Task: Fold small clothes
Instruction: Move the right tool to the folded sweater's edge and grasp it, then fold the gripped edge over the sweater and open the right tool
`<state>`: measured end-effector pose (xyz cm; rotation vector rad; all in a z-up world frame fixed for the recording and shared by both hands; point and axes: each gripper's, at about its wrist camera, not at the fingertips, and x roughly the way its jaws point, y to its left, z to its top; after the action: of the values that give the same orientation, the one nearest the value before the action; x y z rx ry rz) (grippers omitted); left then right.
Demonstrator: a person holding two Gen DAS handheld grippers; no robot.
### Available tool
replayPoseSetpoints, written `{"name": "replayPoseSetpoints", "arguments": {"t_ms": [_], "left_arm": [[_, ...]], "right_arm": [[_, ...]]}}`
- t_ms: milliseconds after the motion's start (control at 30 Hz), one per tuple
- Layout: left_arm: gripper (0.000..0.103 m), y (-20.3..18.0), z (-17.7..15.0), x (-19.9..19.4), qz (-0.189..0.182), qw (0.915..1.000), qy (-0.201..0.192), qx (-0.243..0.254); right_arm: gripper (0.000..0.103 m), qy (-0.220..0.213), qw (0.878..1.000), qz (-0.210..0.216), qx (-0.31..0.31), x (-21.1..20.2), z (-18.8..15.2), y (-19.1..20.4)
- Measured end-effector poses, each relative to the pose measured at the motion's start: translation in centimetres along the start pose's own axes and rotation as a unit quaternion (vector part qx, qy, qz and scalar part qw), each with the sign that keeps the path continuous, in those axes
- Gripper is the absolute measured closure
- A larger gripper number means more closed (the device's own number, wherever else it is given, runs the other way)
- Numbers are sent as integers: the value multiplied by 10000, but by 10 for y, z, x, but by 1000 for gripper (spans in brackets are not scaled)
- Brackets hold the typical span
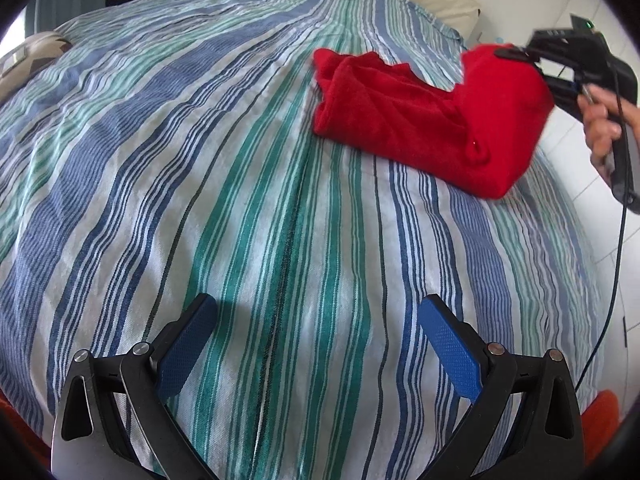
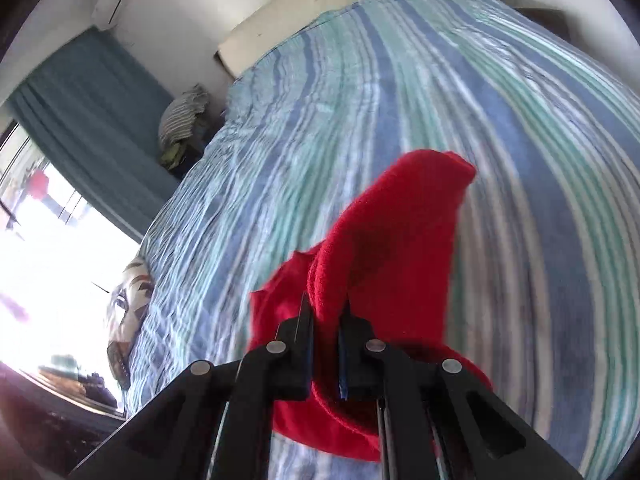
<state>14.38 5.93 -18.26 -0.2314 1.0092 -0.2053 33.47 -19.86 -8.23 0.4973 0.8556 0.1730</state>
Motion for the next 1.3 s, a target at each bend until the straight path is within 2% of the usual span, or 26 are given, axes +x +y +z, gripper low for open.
{"name": "replayPoseSetpoints", "arguments": {"t_ms": [67, 167, 200, 233, 267, 333, 433, 500, 533, 567, 633, 667, 700, 733, 767, 867, 933, 967, 1033, 1067, 1133, 1200, 1300], "left_arm": [[2, 4, 0, -3, 3, 10000, -44, -56], [2, 11, 2, -6, 19, 9999, -72, -131], [2, 12, 2, -7, 35, 9998, -73, -158], [2, 15, 3, -7, 47, 9998, -71, -197], [2, 17, 4, -7, 53, 9997, -67, -249], [2, 20, 6, -8, 40, 9994, -76, -327], [2, 23, 8, -10, 28, 9991, -108, -412], [2, 25, 8, -10, -5, 9988, -84, -486], [2, 26, 8, -10, -22, 9986, -69, -517], [2, 26, 8, -10, -30, 9985, -53, -535], [2, 25, 7, -10, -43, 9986, -32, -533], [2, 24, 7, -10, -47, 9987, -26, -517], [2, 23, 7, -10, -45, 9988, -22, -497], [2, 23, 8, -8, -38, 9988, -19, -484], [2, 23, 8, -8, -20, 9989, -20, -466], [2, 22, 6, -8, 33, 9991, -25, -427], [2, 23, 6, -7, 86, 9991, -22, -409], [2, 23, 5, -6, 118, 9991, -15, -402], [2, 24, 5, -5, 147, 9991, 6, -402], [2, 24, 4, -4, 153, 9991, 10, -397], [2, 24, 5, -4, 165, 9991, 16, -382], [2, 24, 5, -3, 161, 9991, 24, -385], [2, 24, 6, -1, 161, 9991, 48, -387]], "right_arm": [[94, 182, 9995, 73, -231, 32, -4, 33], [94, 421, 9978, -53, -515, 87, -16, 70], [92, 545, 9971, -60, -523, 104, -24, 76], [84, 751, 9961, 35, -452, 122, -33, 77], [69, 1045, 9938, 226, -302, 140, -40, 75], [49, 1560, 9853, 696, 78, 162, -56, 72], [48, 1554, 9709, 1772, 422, 147, -56, 70], [48, 1436, 9643, 2174, 471, 123, -47, 66], [48, 1285, 9675, 2155, 327, 109, -41, 64], [48, 1068, 9759, 1903, 66, 94, -36, 62], [48, 705, 9920, 941, -463, 78, -29, 56], [50, 671, 9950, 460, -580, 77, -30, 50], [55, 755, 9950, 243, -607, 81, -34, 45], [69, 921, 9933, 174, -671, 89, -42, 41], [76, 1095, 9904, 126, -834, 99, -55, 43], [76, 1503, 9767, 237, -1514, 128, -108, 68], [76, 1623, 9600, 80, -2280, 141, -146, 90], [72, 1548, 9509, -81, -2679, 143, -163, 99], [68, 1338, 9423, -230, -3059, 138, -173, 105], [68, 1290, 9417, -249, -3096, 131, -171, 105], [68, 1102, 9492, -92, -2945, 107, -161, 104], [68, 681, 9577, 59, -2794, 68, -145, 99], [67, 156, 9623, -271, -2703, 27, -139, 79]]}}
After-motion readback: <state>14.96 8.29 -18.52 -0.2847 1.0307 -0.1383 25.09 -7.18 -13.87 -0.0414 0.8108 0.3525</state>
